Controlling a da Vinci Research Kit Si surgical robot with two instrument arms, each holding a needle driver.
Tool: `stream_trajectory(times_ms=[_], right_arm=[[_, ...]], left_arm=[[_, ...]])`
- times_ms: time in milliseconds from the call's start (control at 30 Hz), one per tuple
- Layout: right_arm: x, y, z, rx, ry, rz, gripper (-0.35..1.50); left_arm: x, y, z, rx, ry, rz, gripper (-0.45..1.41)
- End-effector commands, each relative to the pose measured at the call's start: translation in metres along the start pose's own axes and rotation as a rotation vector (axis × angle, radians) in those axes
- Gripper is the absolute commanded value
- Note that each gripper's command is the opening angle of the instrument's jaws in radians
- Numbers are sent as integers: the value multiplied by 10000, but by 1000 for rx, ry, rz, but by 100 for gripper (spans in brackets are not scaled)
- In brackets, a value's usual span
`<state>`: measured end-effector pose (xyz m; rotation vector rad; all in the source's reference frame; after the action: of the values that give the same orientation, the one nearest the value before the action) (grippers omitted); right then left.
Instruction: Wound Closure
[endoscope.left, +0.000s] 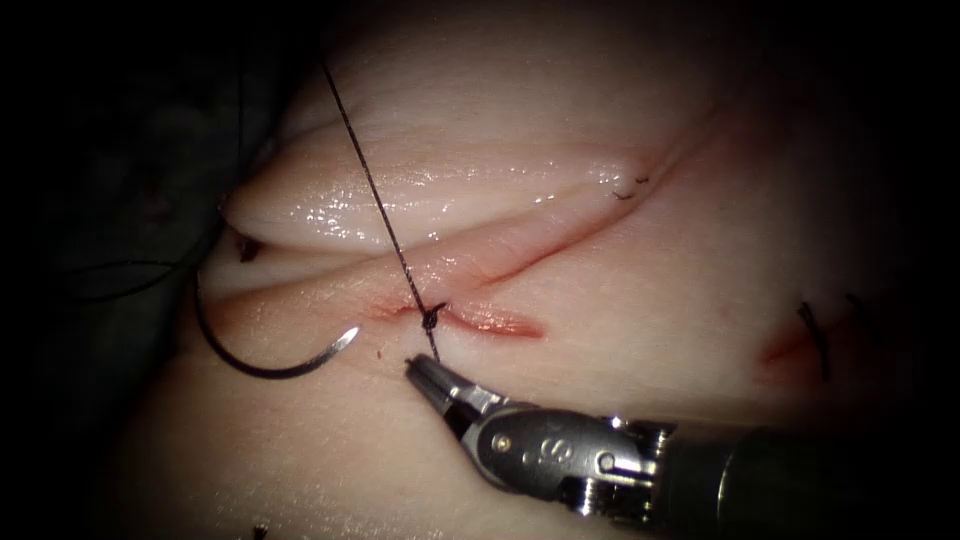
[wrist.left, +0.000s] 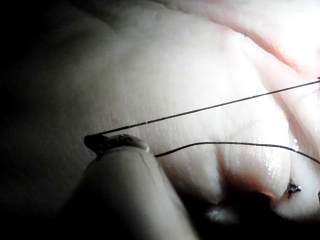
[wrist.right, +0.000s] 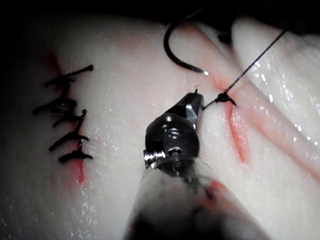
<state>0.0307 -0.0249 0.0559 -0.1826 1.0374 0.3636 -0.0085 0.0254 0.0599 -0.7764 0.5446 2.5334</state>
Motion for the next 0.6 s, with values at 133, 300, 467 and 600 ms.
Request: stream_trajectory(times_ms=[133,300,467,600], right_arm=[[6,1,6,-5,75,6,57],[17,8,-5,10,85,114,78],[27,15,-16,7,81,211,76],[34,24,-19,-15,52,289,69]], left_arm=[[15,23,-4,-3,34,8,-45],[34,56,-27,-17,69,9,-45],[52,82,-55,-17,102,8,-45],[72,95,-79,-11,117,17,-45]])
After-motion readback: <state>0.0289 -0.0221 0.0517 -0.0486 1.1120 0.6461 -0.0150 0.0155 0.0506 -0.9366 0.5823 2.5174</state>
